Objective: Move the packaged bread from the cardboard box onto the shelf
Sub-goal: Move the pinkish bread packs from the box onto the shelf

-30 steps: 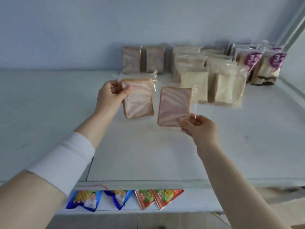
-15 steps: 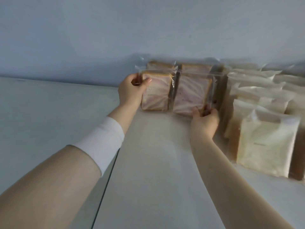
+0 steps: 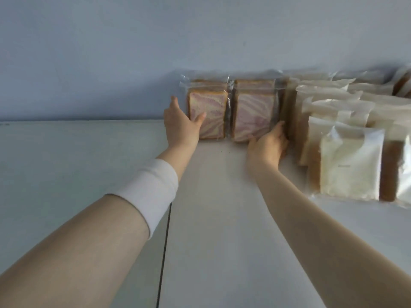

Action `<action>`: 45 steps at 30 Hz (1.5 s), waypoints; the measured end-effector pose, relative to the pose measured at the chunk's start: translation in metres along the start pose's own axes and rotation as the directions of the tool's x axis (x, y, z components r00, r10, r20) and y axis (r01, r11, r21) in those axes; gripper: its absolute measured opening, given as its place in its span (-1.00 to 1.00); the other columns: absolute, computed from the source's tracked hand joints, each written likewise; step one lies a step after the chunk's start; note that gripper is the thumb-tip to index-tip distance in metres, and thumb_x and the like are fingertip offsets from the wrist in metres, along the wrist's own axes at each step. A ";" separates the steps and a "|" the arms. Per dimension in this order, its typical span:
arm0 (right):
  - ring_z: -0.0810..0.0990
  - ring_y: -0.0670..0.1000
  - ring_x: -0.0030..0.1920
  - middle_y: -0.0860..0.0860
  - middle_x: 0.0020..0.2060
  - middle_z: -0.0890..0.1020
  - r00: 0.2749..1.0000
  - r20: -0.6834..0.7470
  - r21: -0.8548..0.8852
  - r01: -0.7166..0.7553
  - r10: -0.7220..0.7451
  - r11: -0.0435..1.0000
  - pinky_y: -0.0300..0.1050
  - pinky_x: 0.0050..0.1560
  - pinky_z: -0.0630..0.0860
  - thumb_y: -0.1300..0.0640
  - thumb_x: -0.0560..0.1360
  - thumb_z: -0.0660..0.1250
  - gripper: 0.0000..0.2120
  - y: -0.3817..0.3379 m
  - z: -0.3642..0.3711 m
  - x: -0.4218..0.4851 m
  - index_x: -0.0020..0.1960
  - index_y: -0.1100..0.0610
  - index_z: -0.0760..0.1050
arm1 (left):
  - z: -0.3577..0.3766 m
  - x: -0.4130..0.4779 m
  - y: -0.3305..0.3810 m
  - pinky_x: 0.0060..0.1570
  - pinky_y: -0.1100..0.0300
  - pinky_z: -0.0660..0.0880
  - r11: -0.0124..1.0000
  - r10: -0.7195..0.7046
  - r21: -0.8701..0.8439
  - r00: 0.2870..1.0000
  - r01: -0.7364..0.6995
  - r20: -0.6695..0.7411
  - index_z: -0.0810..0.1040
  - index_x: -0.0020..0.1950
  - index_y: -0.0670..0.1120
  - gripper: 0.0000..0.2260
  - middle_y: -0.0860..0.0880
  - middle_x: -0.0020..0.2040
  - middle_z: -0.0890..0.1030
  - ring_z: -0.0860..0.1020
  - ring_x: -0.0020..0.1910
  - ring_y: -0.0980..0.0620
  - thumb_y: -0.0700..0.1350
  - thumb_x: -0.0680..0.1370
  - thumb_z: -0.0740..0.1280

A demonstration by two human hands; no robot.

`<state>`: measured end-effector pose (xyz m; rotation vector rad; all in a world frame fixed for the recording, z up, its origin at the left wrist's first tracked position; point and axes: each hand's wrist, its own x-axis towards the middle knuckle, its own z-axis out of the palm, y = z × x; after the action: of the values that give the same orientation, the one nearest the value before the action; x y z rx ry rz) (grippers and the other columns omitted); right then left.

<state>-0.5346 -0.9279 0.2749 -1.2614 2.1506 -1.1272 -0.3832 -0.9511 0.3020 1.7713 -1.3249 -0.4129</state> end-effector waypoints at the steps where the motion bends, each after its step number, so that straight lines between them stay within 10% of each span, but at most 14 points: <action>1: 0.05 0.15 0.49 0.19 0.50 0.09 0.997 0.014 -0.045 0.070 -0.070 0.997 -0.03 0.45 -0.03 0.18 0.54 0.25 -0.28 0.002 -0.006 -0.012 0.52 0.22 -0.12 | -0.006 -0.010 0.000 0.34 0.18 0.11 0.998 0.036 0.055 0.999 -0.035 -0.008 0.15 0.46 -0.23 -0.32 -0.22 0.41 0.31 0.25 0.41 -0.13 -0.01 0.48 0.38; 4: 0.05 0.13 0.49 0.12 0.50 0.07 0.970 0.025 -0.202 0.243 -0.243 0.949 -0.06 0.43 0.04 0.21 0.52 0.27 -0.32 0.012 -0.035 -0.056 0.52 0.14 -0.03 | -0.026 -0.051 0.008 0.30 0.18 0.11 0.918 0.314 0.227 0.946 -0.324 0.080 0.26 0.40 -0.18 -0.45 -0.20 0.38 0.27 0.23 0.38 -0.15 -0.06 0.48 0.36; 7: 0.09 0.12 0.47 0.08 0.47 0.16 0.947 0.077 -0.372 0.317 -0.312 0.872 0.01 0.44 0.13 0.16 0.51 0.30 -0.40 0.030 -0.076 -0.098 0.47 0.09 0.13 | -0.038 -0.098 0.026 0.24 0.04 0.31 0.651 0.540 0.333 0.725 -0.682 0.428 0.32 0.34 -0.17 -0.55 -0.18 0.32 0.29 0.29 0.30 -0.17 -0.10 0.49 0.34; 15: 0.20 0.16 0.39 0.10 0.39 0.26 0.989 0.019 -0.650 0.126 -0.150 0.750 0.05 0.30 0.26 0.14 0.50 0.31 -0.47 0.130 -0.255 -0.178 0.43 0.11 0.23 | -0.002 -0.263 0.129 0.15 -0.01 0.35 0.186 0.582 0.259 0.319 -0.948 0.748 0.36 0.29 -0.14 -0.63 -0.18 0.23 0.39 0.39 0.21 -0.19 -0.15 0.51 0.29; 23: 0.30 0.21 0.30 0.17 0.28 0.35 0.949 -0.193 -0.690 -0.312 0.250 0.653 0.10 0.24 0.37 0.24 0.50 0.25 -0.55 0.318 -0.457 -0.279 0.36 0.18 0.28 | 0.105 -0.533 0.223 0.14 -0.03 0.37 0.115 0.544 -0.069 0.005 -0.991 0.839 0.35 0.27 -0.16 -0.66 -0.21 0.24 0.39 0.38 0.23 -0.22 -0.13 0.52 0.28; 29: 0.35 0.19 0.23 0.15 0.23 0.38 0.763 -0.292 -0.643 -0.603 0.577 0.472 0.07 0.17 0.42 0.28 0.48 0.23 -0.63 0.475 -0.551 -0.372 0.27 0.15 0.32 | 0.189 -0.717 0.230 0.17 -0.04 0.37 0.025 0.386 -0.246 -0.217 -0.969 0.896 0.36 0.26 -0.15 -0.65 -0.21 0.26 0.39 0.38 0.25 -0.21 -0.13 0.51 0.30; 45: 0.32 0.16 0.26 0.12 0.24 0.36 0.436 -0.182 -0.541 -0.793 0.881 0.281 0.04 0.16 0.42 0.29 0.51 0.18 -0.64 0.757 -0.642 -0.305 0.29 0.13 0.30 | 0.490 -0.884 0.252 0.20 -0.01 0.37 0.116 0.018 -0.378 -0.378 -0.919 0.925 0.31 0.28 -0.16 -0.59 -0.20 0.27 0.39 0.38 0.26 -0.19 -0.06 0.51 0.32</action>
<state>-1.2144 -0.1827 0.0314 -0.1175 2.5252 0.1101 -1.2136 -0.3878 0.0229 0.2359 -3.7597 -0.2956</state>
